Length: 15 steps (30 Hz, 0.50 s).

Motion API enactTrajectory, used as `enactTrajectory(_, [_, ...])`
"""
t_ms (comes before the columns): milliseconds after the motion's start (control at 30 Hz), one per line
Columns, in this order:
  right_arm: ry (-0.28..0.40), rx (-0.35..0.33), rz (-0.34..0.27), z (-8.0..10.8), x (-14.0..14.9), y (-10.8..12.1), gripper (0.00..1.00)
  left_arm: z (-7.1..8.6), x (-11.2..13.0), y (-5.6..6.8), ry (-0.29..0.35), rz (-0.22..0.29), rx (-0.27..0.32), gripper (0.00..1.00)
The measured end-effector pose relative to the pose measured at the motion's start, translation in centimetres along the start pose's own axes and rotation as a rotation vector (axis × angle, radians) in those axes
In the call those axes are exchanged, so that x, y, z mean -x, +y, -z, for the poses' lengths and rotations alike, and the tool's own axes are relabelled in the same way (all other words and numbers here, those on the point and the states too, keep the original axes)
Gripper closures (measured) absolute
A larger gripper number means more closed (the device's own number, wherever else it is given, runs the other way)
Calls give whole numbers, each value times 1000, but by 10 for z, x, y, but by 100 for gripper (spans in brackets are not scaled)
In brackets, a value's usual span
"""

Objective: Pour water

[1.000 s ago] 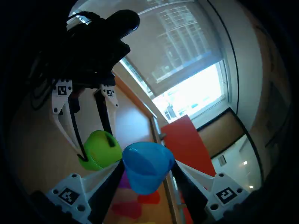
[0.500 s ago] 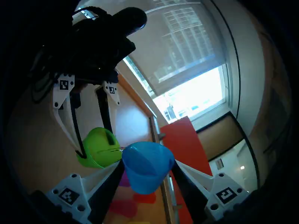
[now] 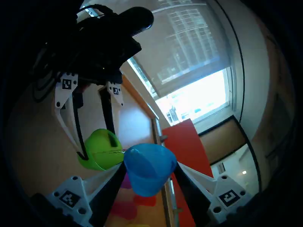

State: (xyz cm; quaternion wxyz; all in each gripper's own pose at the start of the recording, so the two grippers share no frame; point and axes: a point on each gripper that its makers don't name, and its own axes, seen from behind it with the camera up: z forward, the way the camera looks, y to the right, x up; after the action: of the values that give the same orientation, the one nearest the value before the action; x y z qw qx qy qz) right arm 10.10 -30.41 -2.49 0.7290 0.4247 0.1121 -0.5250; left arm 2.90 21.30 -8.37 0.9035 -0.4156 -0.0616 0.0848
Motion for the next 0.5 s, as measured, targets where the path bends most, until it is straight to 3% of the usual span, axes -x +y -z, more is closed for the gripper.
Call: enactTrajectory(500, [-8,12,55,1,-1,3,9,-1,-1,0,1,-2,2,14])
